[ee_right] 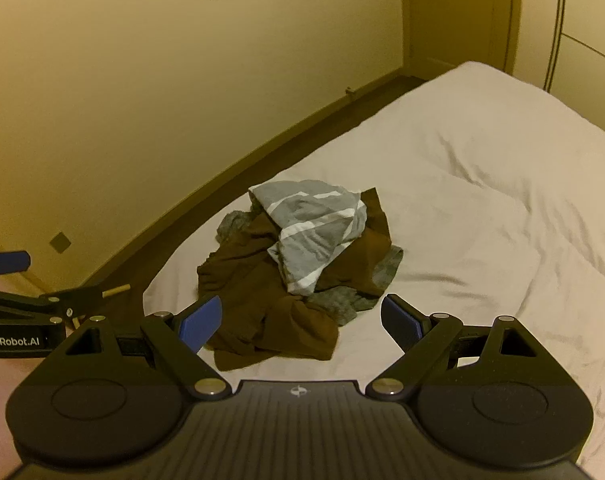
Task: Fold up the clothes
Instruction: 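Approach the clothes pile on the bed with both tools open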
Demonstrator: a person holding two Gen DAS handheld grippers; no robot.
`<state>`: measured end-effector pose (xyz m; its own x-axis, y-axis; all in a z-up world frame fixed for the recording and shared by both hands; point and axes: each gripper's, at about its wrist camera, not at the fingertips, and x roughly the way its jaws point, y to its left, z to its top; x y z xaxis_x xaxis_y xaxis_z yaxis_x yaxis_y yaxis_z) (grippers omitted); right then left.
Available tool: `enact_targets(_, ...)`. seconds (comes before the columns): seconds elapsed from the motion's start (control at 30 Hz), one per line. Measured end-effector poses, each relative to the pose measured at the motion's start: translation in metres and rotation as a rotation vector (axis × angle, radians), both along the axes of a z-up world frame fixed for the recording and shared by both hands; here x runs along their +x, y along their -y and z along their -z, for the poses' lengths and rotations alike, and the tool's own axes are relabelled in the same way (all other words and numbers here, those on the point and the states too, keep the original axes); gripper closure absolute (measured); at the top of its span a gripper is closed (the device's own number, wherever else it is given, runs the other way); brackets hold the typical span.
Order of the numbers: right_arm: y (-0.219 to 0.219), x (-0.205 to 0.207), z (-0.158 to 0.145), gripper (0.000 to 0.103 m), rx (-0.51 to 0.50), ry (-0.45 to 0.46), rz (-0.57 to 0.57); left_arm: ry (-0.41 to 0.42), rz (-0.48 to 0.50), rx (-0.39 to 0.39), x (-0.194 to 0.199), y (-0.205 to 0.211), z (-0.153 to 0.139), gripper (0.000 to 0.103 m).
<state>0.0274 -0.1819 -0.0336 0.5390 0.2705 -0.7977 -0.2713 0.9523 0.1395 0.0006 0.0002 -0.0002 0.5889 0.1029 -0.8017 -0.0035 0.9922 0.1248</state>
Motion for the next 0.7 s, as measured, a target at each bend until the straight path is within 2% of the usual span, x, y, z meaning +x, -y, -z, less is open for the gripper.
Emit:
enact_targets(0.1, -0.003, 0.002, 0.002, 0.014, -0.01, -0.01, -0.003, 0.007, -0.001, -0.019, 0.006, -0.002, 0.003, 0.001)
enact_targets(0.23, -0.006, 0.006, 0.004, 0.014, -0.023, -0.022, -0.007, 0.063, -0.005, -0.041, -0.002, -0.002, 0.016, 0.001)
enact_targets(0.33, -0.009, 0.008, 0.005, 0.014, -0.032, -0.032, -0.009, 0.026, 0.001, -0.095, 0.004, -0.006, 0.018, 0.001)
enact_targets(0.5, -0.005, 0.017, 0.004, 0.014, -0.015, -0.013, 0.021, -0.013, 0.033, -0.099, 0.02, 0.011, 0.027, 0.001)
enact_targets(0.7, 0.009, 0.028, -0.002, 0.014, 0.004, 0.009, 0.014, -0.005, 0.038, -0.101, 0.028, 0.013, 0.015, 0.001)
